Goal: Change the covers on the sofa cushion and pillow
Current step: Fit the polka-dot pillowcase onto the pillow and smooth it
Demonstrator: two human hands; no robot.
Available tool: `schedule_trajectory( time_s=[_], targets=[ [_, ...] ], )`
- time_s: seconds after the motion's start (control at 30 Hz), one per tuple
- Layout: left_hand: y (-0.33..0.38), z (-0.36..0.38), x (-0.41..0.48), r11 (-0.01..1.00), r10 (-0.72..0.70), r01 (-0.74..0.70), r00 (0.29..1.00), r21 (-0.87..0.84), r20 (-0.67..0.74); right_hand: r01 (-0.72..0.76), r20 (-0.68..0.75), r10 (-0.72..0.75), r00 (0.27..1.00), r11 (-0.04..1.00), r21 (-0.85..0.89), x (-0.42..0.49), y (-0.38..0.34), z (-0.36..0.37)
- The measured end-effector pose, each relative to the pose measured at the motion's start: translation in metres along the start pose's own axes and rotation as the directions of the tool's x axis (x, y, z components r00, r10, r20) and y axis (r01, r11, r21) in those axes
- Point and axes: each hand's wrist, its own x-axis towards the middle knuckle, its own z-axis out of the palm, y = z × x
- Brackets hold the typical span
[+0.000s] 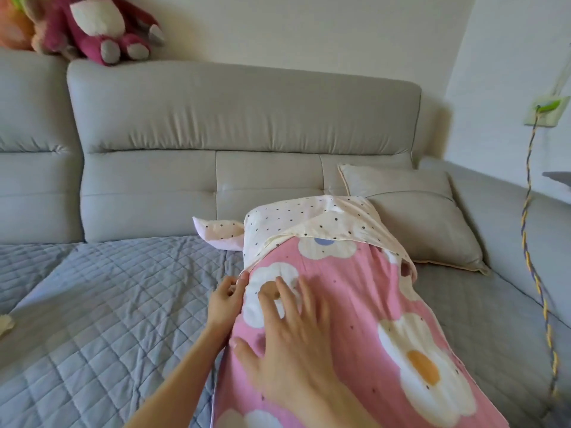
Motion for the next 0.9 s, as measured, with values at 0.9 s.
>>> schedule_trajectory(
  time_s=[0.9],
  targets=[
    [0.008, -0.072, -0.11, 0.672, 0.02, -0.455, 0.799, 0.584, 0.6, 0.267, 0.085, -0.3, 0.95, 0.923, 0.277, -0.016, 0.07, -0.024]
  ],
)
